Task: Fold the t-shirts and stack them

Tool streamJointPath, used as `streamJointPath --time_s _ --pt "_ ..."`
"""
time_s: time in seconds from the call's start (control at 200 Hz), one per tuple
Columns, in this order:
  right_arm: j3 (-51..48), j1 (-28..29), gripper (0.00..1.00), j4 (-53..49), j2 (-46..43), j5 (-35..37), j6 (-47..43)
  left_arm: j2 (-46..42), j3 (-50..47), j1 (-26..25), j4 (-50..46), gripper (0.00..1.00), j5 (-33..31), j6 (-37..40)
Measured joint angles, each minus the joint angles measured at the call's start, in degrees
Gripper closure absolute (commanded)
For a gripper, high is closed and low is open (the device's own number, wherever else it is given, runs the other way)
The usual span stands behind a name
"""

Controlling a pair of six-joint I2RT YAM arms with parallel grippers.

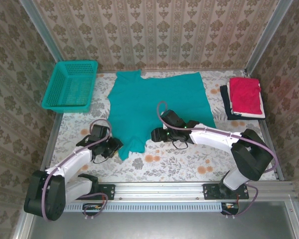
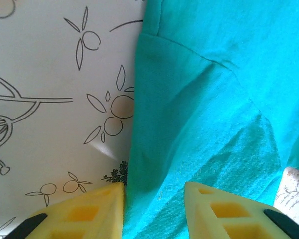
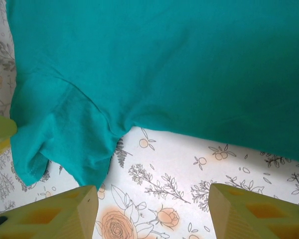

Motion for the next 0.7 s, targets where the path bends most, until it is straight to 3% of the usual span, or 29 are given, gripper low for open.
streamJointPath --time_s 0.31,0.43,0.525,0.7 --pt "-0.02 -0.35 0.39 0.81 0.00 -0.02 0.85 3.21 -0.20 -1.11 1.73 0.66 -0.85 -0.85" --pt "-0.48 -0.87 0.39 0.90 -0.17 0.00 1.22 3.30 -0.20 -1.40 1.60 0.78 -1.51 -1.22" --pt "-1.22 -1.57 0.39 0.90 -0.57 0.04 1.60 3.89 -0.31 -1.86 2.10 1.00 -1.73 -1.90" --pt "-2.56 -3.56 0.40 0.83 -2.69 1.55 2.71 4.13 -0.42 -2.47 2.82 1.00 -1.84 -2.12"
